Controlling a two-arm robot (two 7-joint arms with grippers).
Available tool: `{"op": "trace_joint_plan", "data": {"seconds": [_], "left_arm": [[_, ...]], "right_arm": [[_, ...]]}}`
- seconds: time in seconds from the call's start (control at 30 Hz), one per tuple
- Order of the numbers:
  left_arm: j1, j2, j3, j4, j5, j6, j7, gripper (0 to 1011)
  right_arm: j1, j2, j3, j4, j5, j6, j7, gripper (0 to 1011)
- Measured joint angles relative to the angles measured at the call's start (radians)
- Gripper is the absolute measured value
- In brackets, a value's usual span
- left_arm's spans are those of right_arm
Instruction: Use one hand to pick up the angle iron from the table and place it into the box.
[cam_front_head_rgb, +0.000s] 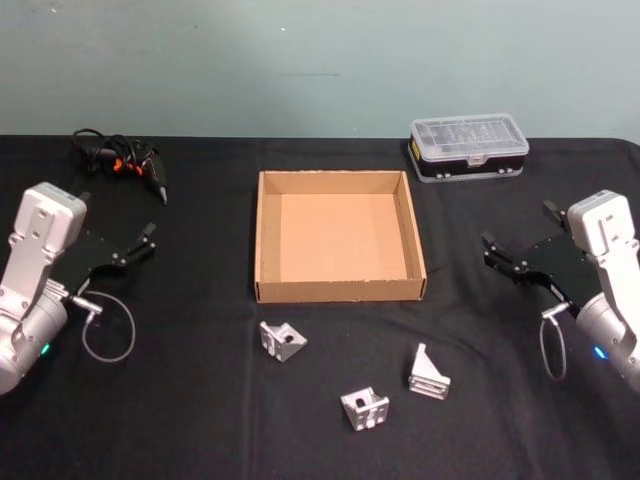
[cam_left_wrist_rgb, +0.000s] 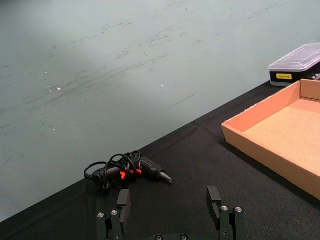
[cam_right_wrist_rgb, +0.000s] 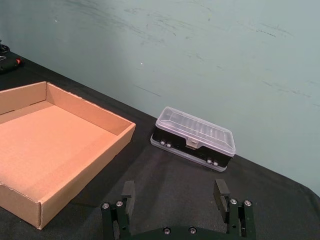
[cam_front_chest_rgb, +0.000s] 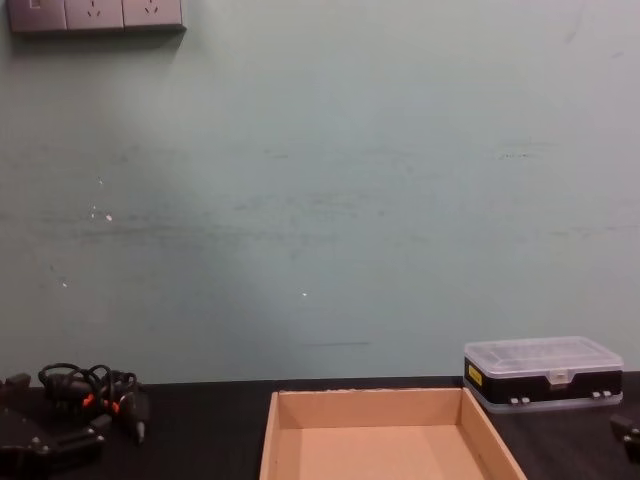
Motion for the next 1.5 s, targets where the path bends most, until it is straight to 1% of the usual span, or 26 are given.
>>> {"op": "trace_joint_plan", "data": {"seconds": [0.37, 0.5, 0.67, 0.7, 0.83, 0.87, 0.93, 1.0, 1.07, 1.1, 1.2, 1.27, 1.37, 1.4, 1.43, 1.5], "left_arm": [[0.000, 0.000, 0.000, 0.000, 0.000, 0.000, 0.000, 1000], [0.000, 0.000, 0.000, 0.000, 0.000, 0.000, 0.000, 1000], [0.000, 0.000, 0.000, 0.000, 0.000, 0.000, 0.000, 1000], [0.000, 0.000, 0.000, 0.000, 0.000, 0.000, 0.000, 1000], [0.000, 0.000, 0.000, 0.000, 0.000, 0.000, 0.000, 1000], [0.000, 0.000, 0.000, 0.000, 0.000, 0.000, 0.000, 1000], [0.000, 0.000, 0.000, 0.000, 0.000, 0.000, 0.000, 1000], [0.000, 0.000, 0.000, 0.000, 0.000, 0.000, 0.000, 1000], [0.000, 0.000, 0.000, 0.000, 0.000, 0.000, 0.000, 1000], [0.000, 0.000, 0.000, 0.000, 0.000, 0.000, 0.000, 1000], [0.000, 0.000, 0.000, 0.000, 0.000, 0.000, 0.000, 1000], [0.000, 0.000, 0.000, 0.000, 0.000, 0.000, 0.000, 1000], [0.000, 0.000, 0.000, 0.000, 0.000, 0.000, 0.000, 1000], [0.000, 0.000, 0.000, 0.000, 0.000, 0.000, 0.000, 1000], [0.000, 0.000, 0.000, 0.000, 0.000, 0.000, 0.000, 1000], [0.000, 0.000, 0.000, 0.000, 0.000, 0.000, 0.000, 1000]], "right_arm": [[0.000, 0.000, 0.000, 0.000, 0.000, 0.000, 0.000, 1000], [-0.006, -0.006, 0.012, -0.001, -0.004, 0.002, 0.000, 1000], [-0.029, -0.006, 0.045, -0.022, 0.007, 0.001, 0.006, 1000], [-0.038, -0.003, 0.056, -0.031, 0.017, 0.000, 0.014, 1000], [-0.059, 0.006, 0.082, -0.056, 0.052, -0.001, 0.041, 1000], [-0.074, 0.015, 0.100, -0.074, 0.080, -0.001, 0.064, 1000], [-0.088, 0.024, 0.117, -0.091, 0.104, -0.001, 0.082, 1000], [-0.112, 0.045, 0.146, -0.123, 0.144, 0.006, 0.113, 1000], [-0.130, 0.058, 0.167, -0.145, 0.173, 0.014, 0.134, 1000], [-0.148, 0.070, 0.191, -0.168, 0.208, 0.025, 0.158, 1000], [-0.174, 0.095, 0.221, -0.204, 0.252, 0.044, 0.198, 1000], [-0.207, 0.135, 0.254, -0.252, 0.293, 0.065, 0.253, 1000], [-0.232, 0.166, 0.277, -0.286, 0.317, 0.080, 0.294, 1000], [-0.246, 0.184, 0.290, -0.307, 0.329, 0.089, 0.316, 1000], [-0.246, 0.184, 0.290, -0.307, 0.329, 0.089, 0.316, 1000], [-0.274, 0.218, 0.313, -0.344, 0.350, 0.111, 0.360, 1000]]}}
